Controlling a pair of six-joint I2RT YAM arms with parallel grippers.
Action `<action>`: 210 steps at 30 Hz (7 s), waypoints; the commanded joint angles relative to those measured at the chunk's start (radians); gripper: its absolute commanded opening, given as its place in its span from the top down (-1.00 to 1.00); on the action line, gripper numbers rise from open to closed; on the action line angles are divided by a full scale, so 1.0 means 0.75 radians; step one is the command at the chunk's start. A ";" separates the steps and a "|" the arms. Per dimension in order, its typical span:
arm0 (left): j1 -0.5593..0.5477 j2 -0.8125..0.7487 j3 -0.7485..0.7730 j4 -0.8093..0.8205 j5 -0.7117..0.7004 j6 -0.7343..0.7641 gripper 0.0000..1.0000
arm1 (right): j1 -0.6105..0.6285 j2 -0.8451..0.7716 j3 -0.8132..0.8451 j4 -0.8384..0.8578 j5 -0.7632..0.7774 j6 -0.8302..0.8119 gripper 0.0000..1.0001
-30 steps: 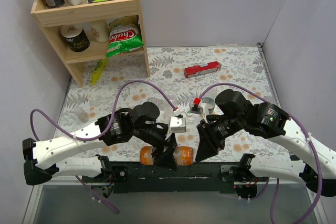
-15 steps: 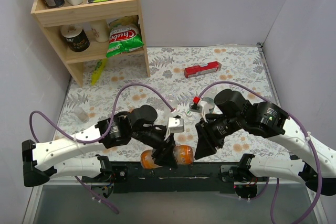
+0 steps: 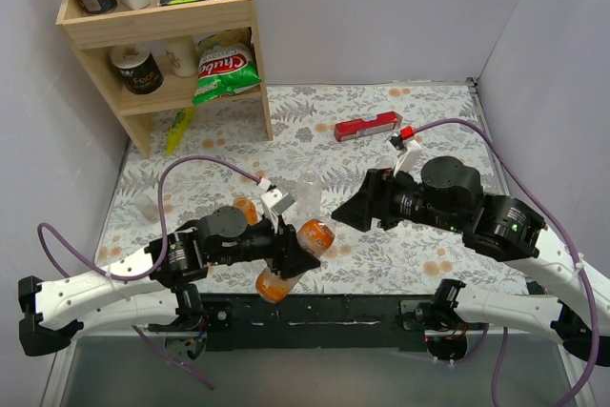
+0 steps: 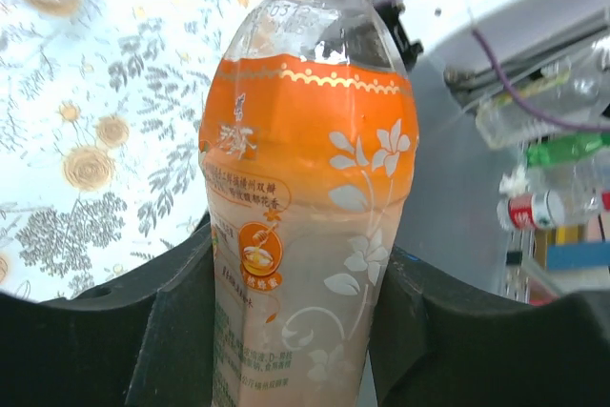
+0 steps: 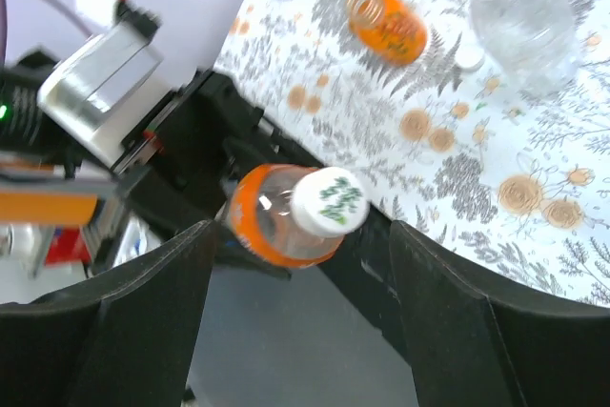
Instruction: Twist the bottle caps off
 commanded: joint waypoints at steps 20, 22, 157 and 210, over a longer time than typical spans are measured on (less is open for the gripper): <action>-0.004 -0.025 0.018 0.101 -0.167 -0.039 0.45 | -0.003 0.048 -0.111 0.391 0.227 0.165 -0.07; -0.004 -0.025 0.020 0.099 -0.174 -0.039 0.45 | 0.000 0.050 -0.111 0.391 0.221 0.163 -0.01; 0.110 0.024 -0.041 0.449 0.402 0.011 0.65 | -0.003 -0.150 -0.336 0.863 -0.249 -0.414 0.97; 0.274 0.139 0.106 -0.007 0.152 0.233 0.70 | -0.003 0.050 -0.142 0.449 0.178 0.038 -0.36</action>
